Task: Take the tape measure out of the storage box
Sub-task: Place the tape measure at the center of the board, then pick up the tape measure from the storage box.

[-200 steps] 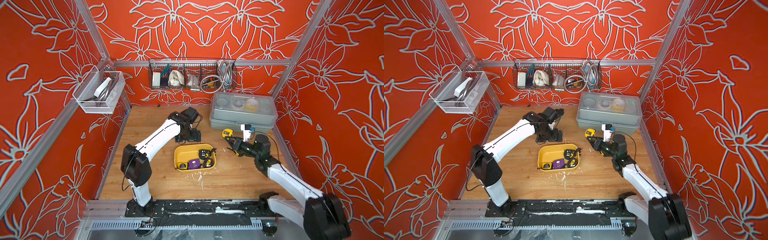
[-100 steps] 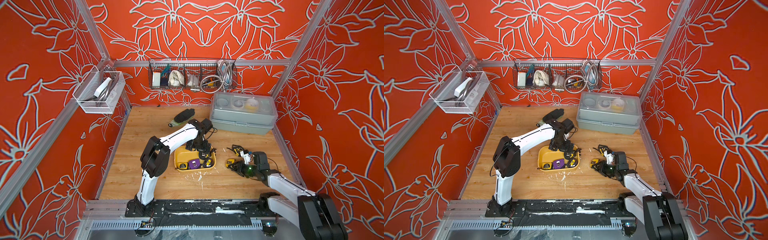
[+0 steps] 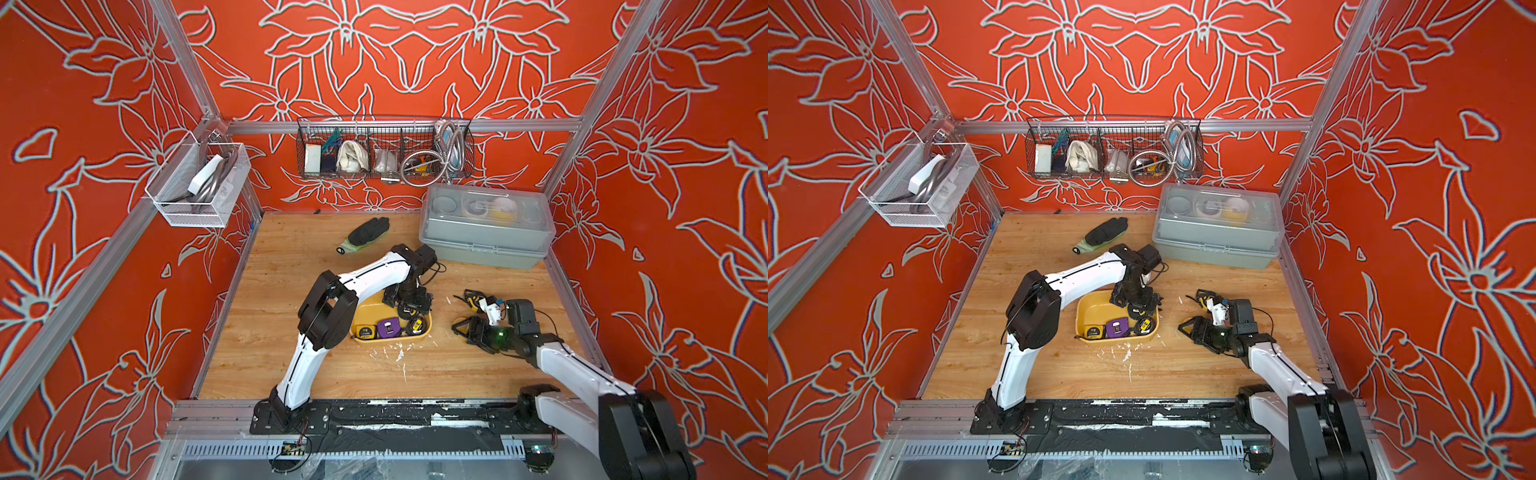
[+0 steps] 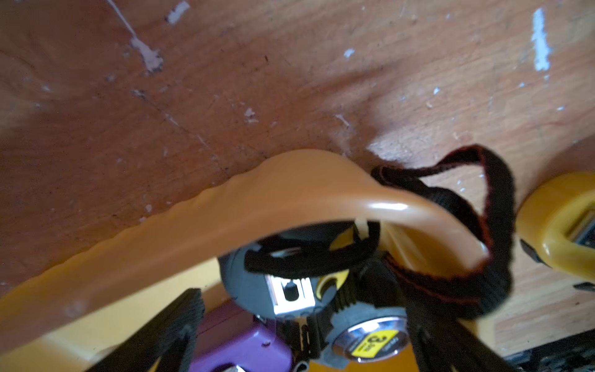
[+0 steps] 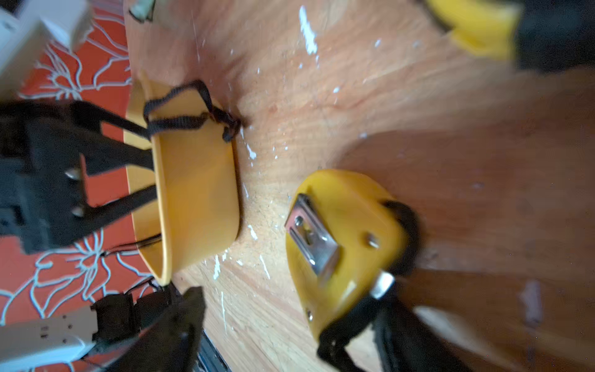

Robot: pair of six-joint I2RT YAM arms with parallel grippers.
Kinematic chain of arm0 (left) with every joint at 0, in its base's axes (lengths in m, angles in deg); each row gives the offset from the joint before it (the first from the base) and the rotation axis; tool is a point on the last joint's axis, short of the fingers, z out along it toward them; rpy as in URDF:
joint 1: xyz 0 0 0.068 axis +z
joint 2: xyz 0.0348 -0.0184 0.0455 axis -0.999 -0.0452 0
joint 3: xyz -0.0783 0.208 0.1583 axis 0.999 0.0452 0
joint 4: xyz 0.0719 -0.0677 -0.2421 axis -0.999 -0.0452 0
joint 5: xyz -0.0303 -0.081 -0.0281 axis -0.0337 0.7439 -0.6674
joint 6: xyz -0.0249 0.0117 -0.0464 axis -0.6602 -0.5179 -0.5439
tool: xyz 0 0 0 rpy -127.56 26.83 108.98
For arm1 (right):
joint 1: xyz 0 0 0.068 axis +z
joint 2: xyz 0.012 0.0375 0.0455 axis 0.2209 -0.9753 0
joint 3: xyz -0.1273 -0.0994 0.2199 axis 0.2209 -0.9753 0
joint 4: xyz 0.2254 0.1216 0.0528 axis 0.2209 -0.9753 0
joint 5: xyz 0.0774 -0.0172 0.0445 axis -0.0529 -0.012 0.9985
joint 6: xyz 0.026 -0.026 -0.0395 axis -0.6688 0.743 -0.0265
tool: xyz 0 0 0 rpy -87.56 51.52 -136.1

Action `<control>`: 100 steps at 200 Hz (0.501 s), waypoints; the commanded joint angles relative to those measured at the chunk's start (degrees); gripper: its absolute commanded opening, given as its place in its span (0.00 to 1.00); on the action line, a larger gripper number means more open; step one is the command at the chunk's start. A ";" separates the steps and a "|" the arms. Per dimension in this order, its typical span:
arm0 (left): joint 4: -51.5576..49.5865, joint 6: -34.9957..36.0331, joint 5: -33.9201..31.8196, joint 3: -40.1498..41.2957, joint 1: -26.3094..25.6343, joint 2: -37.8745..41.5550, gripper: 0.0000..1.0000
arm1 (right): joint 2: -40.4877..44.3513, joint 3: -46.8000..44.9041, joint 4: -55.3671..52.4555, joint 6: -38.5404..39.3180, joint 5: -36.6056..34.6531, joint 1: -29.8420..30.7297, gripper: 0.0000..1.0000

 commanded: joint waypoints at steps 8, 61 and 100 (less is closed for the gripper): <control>-0.89 -0.44 -2.67 -0.31 -0.17 -1.90 0.99 | 8.32 4.67 -11.93 2.79 -7.19 -0.18 1.00; 0.64 -0.67 -3.74 1.62 -0.10 -3.07 0.81 | 5.60 6.28 -10.49 2.95 -4.65 -0.03 1.00; 1.39 -0.44 -2.90 2.37 0.00 -2.66 0.61 | 6.00 6.75 -9.74 3.89 -4.35 0.00 1.00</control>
